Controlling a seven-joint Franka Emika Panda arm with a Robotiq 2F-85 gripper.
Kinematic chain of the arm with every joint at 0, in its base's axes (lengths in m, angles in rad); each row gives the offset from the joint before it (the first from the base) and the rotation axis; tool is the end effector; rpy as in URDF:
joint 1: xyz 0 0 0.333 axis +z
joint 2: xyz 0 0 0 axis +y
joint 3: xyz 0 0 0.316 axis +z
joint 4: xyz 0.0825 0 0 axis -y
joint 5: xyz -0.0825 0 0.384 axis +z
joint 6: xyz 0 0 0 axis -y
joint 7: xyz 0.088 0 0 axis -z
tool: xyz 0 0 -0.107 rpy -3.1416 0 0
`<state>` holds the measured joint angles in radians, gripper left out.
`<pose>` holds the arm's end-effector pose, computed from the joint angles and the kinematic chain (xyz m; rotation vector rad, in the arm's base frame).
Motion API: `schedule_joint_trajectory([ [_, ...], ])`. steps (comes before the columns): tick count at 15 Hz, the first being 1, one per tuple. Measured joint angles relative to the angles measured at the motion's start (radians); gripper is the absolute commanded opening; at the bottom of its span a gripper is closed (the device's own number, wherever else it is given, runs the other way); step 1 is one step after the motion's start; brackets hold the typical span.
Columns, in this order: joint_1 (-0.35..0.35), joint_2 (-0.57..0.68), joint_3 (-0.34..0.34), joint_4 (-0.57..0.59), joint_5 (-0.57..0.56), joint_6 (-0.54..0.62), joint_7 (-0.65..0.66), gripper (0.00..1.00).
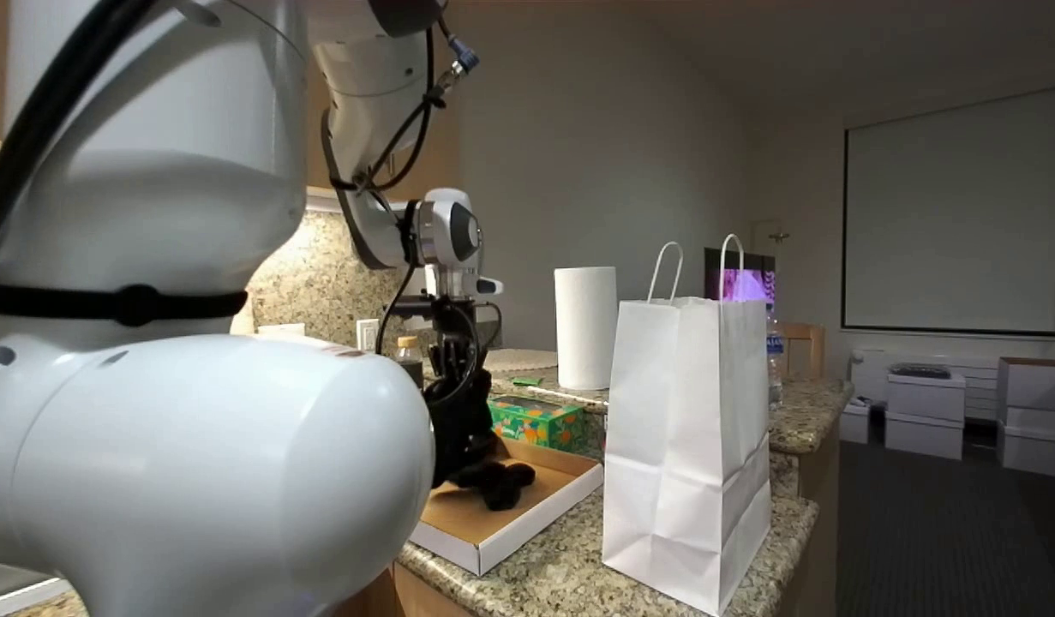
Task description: Pick up the socks and put them in the paper bag
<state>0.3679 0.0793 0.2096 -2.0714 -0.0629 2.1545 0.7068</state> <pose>0.4730 0.3035 0.3944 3.1123 -0.1487 0.0409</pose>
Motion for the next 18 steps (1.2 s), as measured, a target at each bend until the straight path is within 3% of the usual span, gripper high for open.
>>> schedule_joint_trajectory([
  [7,-0.032,-0.233,0.018,0.126,0.001,-0.195,-0.061,0.12],
  [14,-0.128,-0.351,0.007,0.314,0.012,-0.349,-0.159,0.11],
  [18,-0.2,-0.379,-0.041,0.422,0.022,-0.408,-0.249,0.11],
])
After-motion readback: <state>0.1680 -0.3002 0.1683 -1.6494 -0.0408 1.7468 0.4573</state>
